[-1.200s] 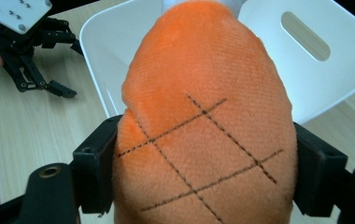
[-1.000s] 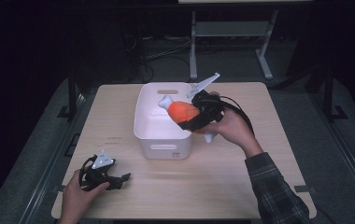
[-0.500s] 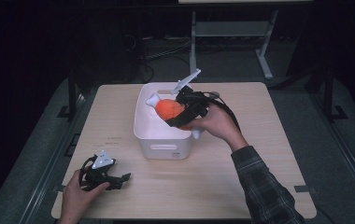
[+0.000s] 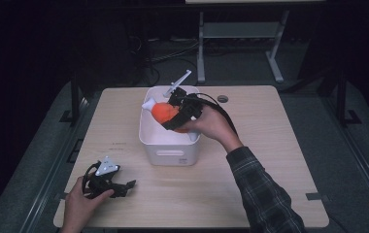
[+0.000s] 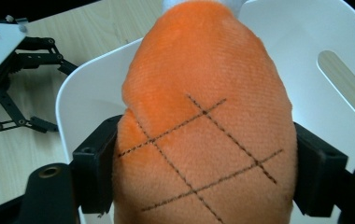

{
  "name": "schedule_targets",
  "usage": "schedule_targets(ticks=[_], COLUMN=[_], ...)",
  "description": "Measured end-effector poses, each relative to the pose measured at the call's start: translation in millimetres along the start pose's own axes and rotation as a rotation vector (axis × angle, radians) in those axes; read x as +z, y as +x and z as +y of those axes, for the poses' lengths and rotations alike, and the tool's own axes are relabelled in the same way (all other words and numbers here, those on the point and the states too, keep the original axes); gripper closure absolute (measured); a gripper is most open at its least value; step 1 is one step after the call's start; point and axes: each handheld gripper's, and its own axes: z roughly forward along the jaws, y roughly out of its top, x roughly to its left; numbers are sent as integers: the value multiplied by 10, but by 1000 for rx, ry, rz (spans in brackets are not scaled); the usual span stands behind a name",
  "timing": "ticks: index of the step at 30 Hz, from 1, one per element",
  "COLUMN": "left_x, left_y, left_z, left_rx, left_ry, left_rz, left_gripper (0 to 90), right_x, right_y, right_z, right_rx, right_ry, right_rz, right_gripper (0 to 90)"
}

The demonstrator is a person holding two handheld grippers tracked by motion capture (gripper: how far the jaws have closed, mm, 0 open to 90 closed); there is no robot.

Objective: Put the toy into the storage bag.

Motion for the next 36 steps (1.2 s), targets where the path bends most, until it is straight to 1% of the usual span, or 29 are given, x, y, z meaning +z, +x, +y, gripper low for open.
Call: schedule_targets(ticks=[3,10,15,23,30,36], left_x=[0,0,0,0,0,2], left_y=[0,0,0,0,-1,-2], left_z=[0,0,0,0,0,-1], left_rx=[-1,0,0,0,-1,-1], left_ry=[0,0,0,0,-1,-3], left_rz=[0,0,0,0,0,0], left_gripper=[129,128,128,128,128,128], right_x=[50,134,200,288,362,381], right_y=[-6,-27,-23,-16,2,7], right_z=[16,26,22,-21,-35,-40], right_rx=[-4,5,-6,-9,-15,-20], right_ry=[10,32,52,73,102,109], right_rz=[-7,-5,-6,22,31,40], right_gripper=[229,226,224,218,203,178])
